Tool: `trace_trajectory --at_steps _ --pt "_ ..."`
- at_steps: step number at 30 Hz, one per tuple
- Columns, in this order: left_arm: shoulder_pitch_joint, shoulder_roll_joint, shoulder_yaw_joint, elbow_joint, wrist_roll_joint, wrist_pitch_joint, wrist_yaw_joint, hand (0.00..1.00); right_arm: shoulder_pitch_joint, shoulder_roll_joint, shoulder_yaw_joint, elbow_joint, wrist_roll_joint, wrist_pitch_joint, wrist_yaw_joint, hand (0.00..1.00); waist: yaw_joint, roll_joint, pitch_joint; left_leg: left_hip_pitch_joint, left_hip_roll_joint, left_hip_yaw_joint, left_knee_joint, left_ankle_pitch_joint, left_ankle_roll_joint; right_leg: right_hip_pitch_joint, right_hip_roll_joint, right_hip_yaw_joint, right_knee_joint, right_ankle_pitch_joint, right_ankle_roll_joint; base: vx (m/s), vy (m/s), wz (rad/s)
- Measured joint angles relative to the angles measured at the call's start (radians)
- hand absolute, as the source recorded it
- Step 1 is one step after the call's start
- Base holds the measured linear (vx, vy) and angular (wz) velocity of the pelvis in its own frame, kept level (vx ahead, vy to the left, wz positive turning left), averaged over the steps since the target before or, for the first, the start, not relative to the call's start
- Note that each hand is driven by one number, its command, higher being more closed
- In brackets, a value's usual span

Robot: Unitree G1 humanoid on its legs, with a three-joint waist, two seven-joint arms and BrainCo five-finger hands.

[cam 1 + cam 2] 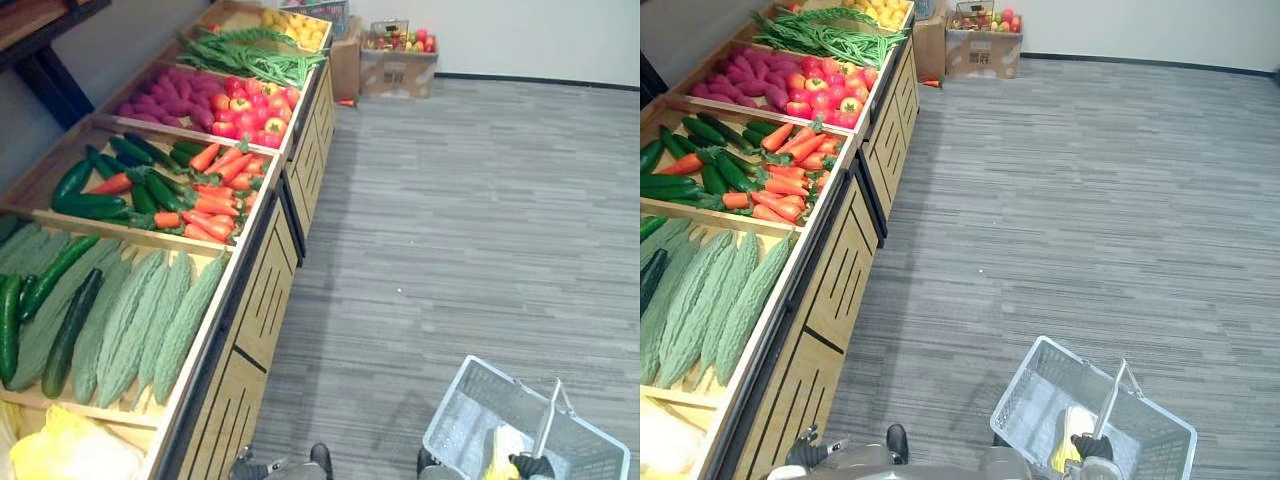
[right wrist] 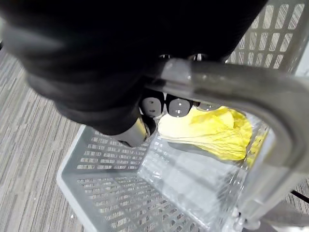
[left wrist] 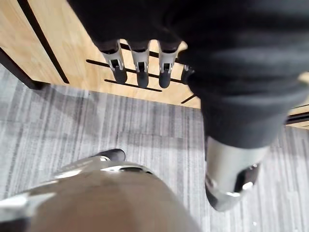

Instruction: Pick vegetable in the basket

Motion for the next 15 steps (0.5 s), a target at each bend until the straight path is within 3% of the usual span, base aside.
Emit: trace_trajectory --at_steps 2,4,9,13,15 --pt "0.007 0.002 -0.019 0.007 0.002 0.0 -0.001 0.0 -0.008 0.001 0.001 0.0 0.0 0.0 0.001 1.0 0.006 0.0 -0.003 0.019 -0.032 0.02 0.004 -0.016 0.03 0.011 -0.034 0.0 -0.002 -0.004 0.037 0.26 0.191 -0.12" --pt "0.004 0.005 -0.04 0.008 0.004 -0.001 -0.002 0.0 -0.015 0.002 0.002 -0.001 0.0 -0.001 0.003 1.0 0.006 0.004 -0.006 0.03 -0.045 0.031 0.004 -0.031 0.051 0.013 -0.047 0.003 0.002 -0.004 0.048 0.3 0.158 -0.16" --pt "-0.033 0.023 -0.098 0.015 0.042 0.0 -0.001 0.0 -0.042 0.008 -0.001 -0.022 0.0 -0.002 0.001 1.0 0.023 0.005 -0.006 0.074 -0.04 0.106 0.01 -0.069 0.092 -0.085 -0.047 0.058 0.173 -0.004 0.047 0.2 0.104 -0.53" --pt "-0.054 0.055 -0.149 0.013 0.044 0.001 0.003 0.0 -0.054 0.018 -0.023 -0.064 0.011 -0.022 -0.012 1.0 0.015 0.005 0.019 0.191 -0.042 0.175 0.007 -0.114 0.124 -0.26 -0.092 0.0 0.632 -0.019 0.016 0.16 0.083 -0.47" --pt "-0.084 0.082 -0.164 0.012 0.044 0.001 0.011 0.0 -0.065 0.017 -0.01 -0.066 0.012 -0.023 -0.019 1.0 -0.008 -0.011 0.028 0.25 -0.035 0.194 -0.019 -0.15 0.114 -0.341 -0.118 -0.121 0.805 -0.083 -0.035 0.19 0.016 -0.13"
